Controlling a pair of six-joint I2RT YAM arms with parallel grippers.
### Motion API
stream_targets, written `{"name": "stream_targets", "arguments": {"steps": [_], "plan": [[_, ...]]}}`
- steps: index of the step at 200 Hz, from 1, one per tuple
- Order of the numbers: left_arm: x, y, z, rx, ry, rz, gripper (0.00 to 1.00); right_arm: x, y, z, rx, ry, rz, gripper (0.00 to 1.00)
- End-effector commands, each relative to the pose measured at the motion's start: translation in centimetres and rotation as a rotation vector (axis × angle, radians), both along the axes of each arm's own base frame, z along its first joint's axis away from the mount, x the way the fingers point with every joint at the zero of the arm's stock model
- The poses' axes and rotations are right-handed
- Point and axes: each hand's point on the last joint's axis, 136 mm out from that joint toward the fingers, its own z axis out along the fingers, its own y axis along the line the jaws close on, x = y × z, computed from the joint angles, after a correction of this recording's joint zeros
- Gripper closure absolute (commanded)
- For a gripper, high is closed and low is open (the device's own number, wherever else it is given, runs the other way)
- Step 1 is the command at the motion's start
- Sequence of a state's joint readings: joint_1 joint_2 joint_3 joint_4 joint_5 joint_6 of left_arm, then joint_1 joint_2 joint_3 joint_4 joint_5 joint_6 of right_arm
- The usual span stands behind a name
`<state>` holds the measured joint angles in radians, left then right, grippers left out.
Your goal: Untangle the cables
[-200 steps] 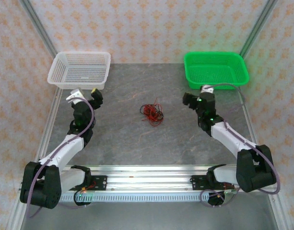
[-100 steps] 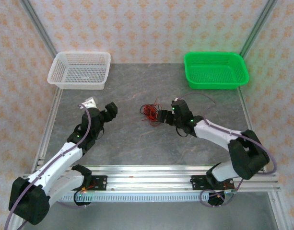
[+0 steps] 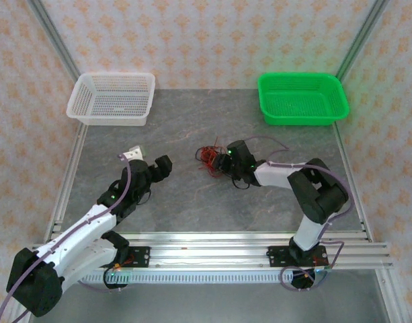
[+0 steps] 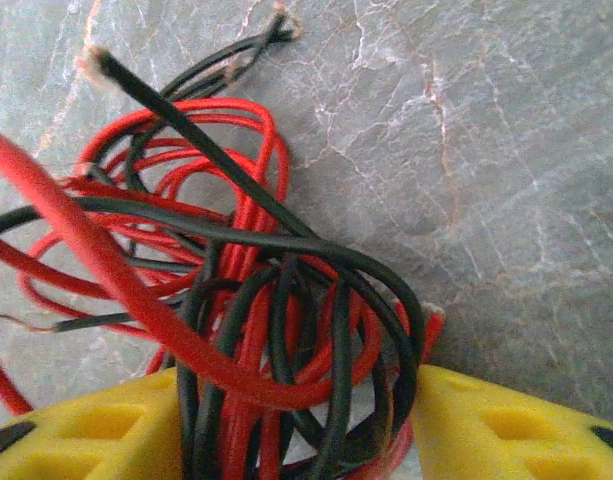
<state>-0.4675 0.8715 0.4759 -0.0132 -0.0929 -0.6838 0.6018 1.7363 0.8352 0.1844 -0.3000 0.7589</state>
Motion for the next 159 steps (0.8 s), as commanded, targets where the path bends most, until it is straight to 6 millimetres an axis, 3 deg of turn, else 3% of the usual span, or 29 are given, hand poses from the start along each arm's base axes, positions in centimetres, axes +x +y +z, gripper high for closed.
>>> {"name": "stream_targets", "arguments": {"steps": [1,17,43,106,159], "plan": [[-0.6,-0.1,0.0,0.011,0.011,-0.012,0.12,1.2,0.8,0.8,0.048,-0.035,-0.04,0.69],[-0.8,-0.6,0.4,0.012,0.005,-0.04,0.12,1.4,0.5,0.9,0.028,-0.065,-0.04,0.91],[-1.1,-1.9,1.1,0.011,-0.007,-0.109,0.12,1.6,0.3,2.5,-0.027,-0.181,0.042,1.0],[-1.8,-6.3,1.9,-0.056,-0.041,-0.323,0.11,-1.5,2.2,6.5,-0.139,-0.519,0.51,1.0],[-1.3,-7.8,0.5,-0.09,-0.031,-0.358,0.06,-2.7,3.2,8.2,-0.052,-0.576,0.571,1.0]]}}
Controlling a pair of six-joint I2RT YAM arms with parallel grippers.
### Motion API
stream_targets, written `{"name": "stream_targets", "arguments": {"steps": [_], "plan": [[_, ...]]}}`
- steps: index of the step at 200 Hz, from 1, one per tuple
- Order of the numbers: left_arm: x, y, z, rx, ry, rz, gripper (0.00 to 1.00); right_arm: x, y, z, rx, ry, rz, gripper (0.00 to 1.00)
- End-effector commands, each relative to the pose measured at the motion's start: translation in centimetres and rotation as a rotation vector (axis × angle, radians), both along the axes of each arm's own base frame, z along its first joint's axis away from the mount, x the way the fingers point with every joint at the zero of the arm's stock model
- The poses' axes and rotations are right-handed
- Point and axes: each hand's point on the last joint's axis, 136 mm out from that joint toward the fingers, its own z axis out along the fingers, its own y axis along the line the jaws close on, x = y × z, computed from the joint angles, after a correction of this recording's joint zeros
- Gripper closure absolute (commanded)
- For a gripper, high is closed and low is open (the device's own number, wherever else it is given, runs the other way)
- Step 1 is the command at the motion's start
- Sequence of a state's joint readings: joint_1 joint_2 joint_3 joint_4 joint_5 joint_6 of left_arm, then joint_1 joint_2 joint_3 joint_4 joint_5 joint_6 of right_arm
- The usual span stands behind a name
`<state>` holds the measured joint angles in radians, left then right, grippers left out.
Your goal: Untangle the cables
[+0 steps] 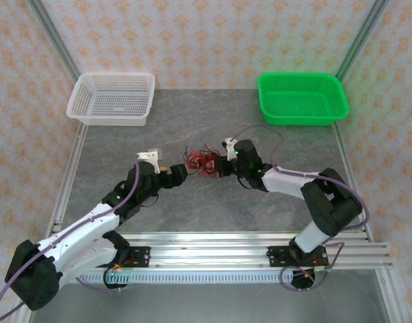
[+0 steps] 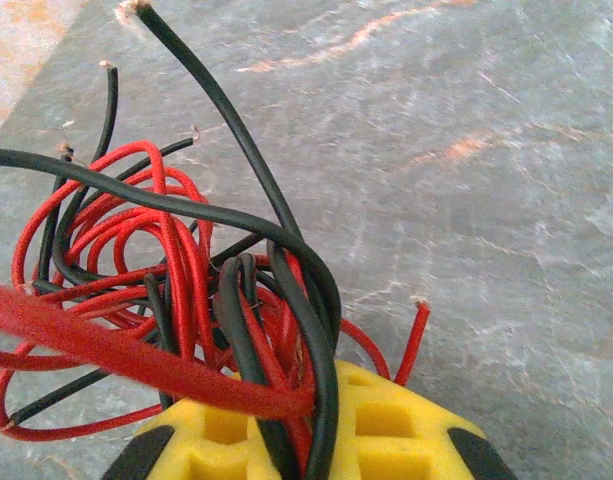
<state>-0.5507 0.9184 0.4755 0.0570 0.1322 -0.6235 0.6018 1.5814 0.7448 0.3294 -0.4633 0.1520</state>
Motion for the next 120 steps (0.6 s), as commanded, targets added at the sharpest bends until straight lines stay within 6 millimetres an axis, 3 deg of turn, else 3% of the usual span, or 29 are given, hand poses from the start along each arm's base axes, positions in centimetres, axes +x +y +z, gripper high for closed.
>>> {"name": "stream_targets", "arguments": {"steps": [1,60,120], "plan": [[0.4,-1.4,0.7,-0.046,-0.039,-0.048,0.06,-1.0,1.1,2.3,0.072,-0.089,0.085,1.0],[1.0,-2.7,-1.2,-0.038,-0.015,-0.093,0.04,-2.7,1.1,2.8,0.176,-0.069,0.099,1.0],[2.9,-4.3,-3.9,-0.009,0.029,-0.119,0.04,-4.1,0.5,3.3,0.243,-0.072,0.102,1.0]]}}
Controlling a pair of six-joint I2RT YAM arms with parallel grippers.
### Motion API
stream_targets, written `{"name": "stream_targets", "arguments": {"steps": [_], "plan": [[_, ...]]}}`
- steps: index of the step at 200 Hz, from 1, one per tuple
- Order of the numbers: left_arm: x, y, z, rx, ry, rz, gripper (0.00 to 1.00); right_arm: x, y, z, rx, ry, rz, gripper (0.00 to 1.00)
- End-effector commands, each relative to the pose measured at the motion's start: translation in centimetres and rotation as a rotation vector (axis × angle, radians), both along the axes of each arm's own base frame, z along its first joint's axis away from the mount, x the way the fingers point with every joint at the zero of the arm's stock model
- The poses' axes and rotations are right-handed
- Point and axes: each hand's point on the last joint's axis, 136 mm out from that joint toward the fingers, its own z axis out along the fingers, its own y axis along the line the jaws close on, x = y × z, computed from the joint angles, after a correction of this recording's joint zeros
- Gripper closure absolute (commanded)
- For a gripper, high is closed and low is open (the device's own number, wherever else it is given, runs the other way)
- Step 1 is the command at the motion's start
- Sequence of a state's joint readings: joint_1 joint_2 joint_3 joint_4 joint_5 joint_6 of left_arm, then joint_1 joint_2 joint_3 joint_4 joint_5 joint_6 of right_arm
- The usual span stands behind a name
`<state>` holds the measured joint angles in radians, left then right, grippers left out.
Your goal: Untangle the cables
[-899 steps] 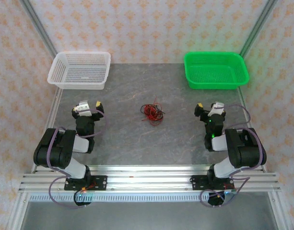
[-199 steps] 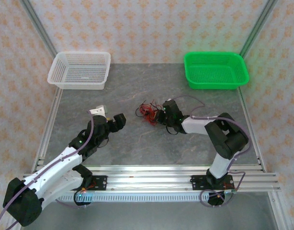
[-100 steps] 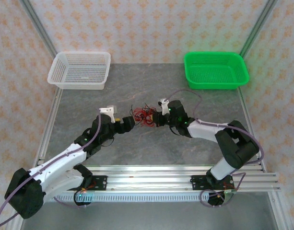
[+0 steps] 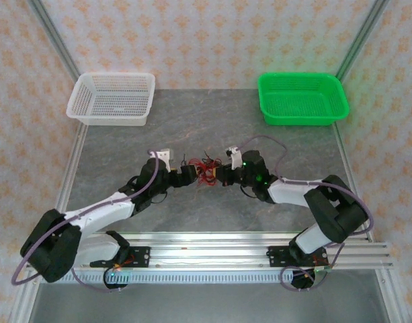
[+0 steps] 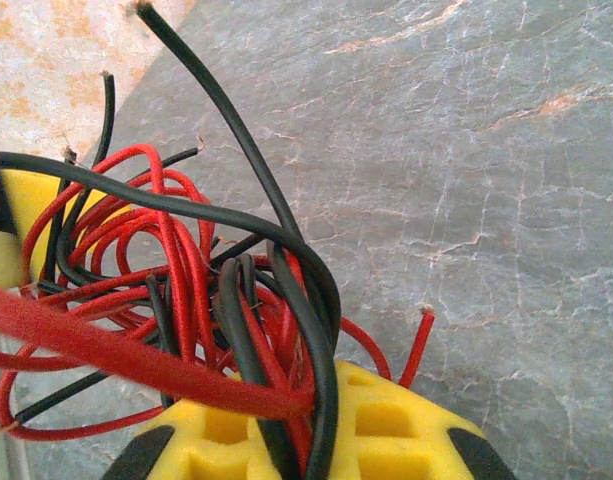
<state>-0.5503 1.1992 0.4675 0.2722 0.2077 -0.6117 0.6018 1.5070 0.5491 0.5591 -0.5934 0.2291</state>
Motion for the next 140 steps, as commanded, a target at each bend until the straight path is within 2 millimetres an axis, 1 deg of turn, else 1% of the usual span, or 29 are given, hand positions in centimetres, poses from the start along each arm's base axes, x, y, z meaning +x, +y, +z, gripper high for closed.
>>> {"name": "stream_targets", "arguments": {"steps": [1,23,47,70,95,112,130,140], "plan": [[1.0,-1.6,0.9,-0.029,-0.047,-0.047,0.04,-0.4,0.6,3.2,0.092,-0.075,0.023,1.0],[1.7,-2.4,1.1,-0.062,-0.061,-0.054,0.04,-1.0,0.5,3.5,0.088,-0.084,0.048,1.0],[1.8,-2.9,1.5,-0.118,-0.083,-0.053,0.04,-1.8,0.5,4.0,0.109,-0.091,0.072,1.0],[1.6,-3.2,1.0,-0.153,-0.08,-0.066,0.09,-2.4,0.4,5.2,0.169,-0.107,0.075,1.0],[0.9,-3.6,0.0,-0.182,-0.062,-0.087,0.2,-2.9,0.3,6.4,0.245,-0.109,0.072,1.0],[0.3,-4.0,-0.1,-0.23,-0.067,-0.109,0.3,-3.3,0.3,7.6,0.318,-0.106,0.068,1.0],[-0.3,-4.5,0.1,-0.283,-0.074,-0.138,0.43,-3.6,0.0,8.8,0.391,-0.103,0.053,1.0],[-0.7,-4.8,0.6,-0.316,-0.084,-0.157,0.54,-3.6,0.0,9.3,0.418,-0.099,0.046,1.0]]}}
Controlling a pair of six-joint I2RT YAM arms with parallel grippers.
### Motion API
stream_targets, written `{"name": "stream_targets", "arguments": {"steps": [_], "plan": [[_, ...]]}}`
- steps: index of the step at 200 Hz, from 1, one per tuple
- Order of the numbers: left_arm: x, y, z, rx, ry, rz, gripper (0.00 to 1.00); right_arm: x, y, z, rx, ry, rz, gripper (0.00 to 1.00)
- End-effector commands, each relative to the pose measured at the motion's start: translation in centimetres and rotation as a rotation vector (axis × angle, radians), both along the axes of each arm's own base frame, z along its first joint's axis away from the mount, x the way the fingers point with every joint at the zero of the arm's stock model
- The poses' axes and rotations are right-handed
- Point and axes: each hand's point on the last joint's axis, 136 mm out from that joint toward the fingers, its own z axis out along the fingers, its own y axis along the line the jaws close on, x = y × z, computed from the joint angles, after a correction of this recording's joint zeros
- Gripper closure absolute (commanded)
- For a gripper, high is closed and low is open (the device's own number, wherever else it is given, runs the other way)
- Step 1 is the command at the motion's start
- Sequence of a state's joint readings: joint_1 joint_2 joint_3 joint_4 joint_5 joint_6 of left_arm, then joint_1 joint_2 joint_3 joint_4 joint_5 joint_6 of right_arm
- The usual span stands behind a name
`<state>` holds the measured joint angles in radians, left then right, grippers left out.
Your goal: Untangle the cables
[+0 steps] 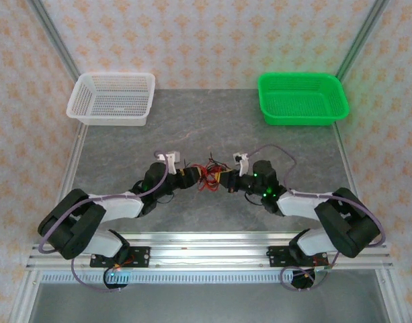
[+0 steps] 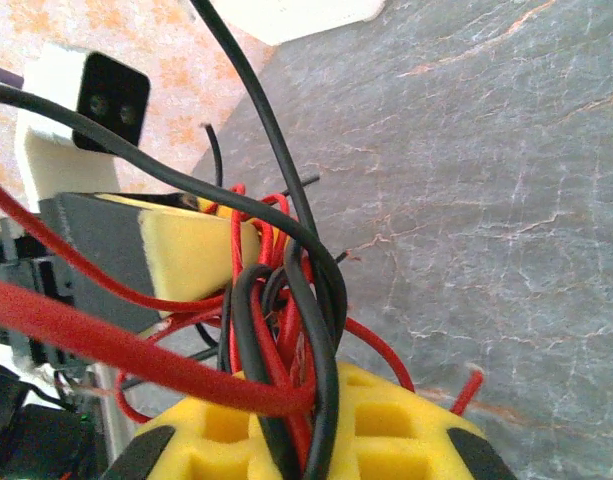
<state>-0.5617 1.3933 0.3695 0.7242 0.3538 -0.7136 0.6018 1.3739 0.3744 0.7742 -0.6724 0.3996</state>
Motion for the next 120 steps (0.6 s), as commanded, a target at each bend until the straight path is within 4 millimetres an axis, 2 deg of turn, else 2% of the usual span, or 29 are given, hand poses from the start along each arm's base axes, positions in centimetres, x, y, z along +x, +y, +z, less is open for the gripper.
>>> {"name": "stream_targets", "arguments": {"steps": [1,20,34,53,77,95,120], "plan": [[-0.9,-1.3,1.5,-0.109,-0.042,-0.06,0.55,-0.3,0.7,6.6,0.222,-0.113,0.02,1.0],[-1.5,-1.6,2.5,-0.169,-0.066,-0.082,0.85,0.1,0.7,7.0,0.247,-0.086,-0.001,1.0],[-1.9,-1.5,3.4,-0.205,-0.091,-0.085,1.0,0.5,0.7,7.1,0.258,-0.057,-0.02,1.0],[-2.0,-0.8,4.0,-0.209,-0.113,-0.061,1.0,1.8,0.5,6.1,0.24,0.022,-0.093,1.0],[-1.6,0.3,3.0,-0.13,-0.096,-0.003,1.0,4.0,-0.3,1.9,0.125,0.224,-0.244,1.0],[-1.5,1.3,1.9,-0.079,-0.072,0.049,1.0,4.1,-0.7,-0.9,0.081,0.347,-0.302,1.0],[-1.9,2.5,0.5,-0.07,-0.041,0.099,1.0,3.7,-1.7,-4.0,0.055,0.461,-0.373,0.87]]}}
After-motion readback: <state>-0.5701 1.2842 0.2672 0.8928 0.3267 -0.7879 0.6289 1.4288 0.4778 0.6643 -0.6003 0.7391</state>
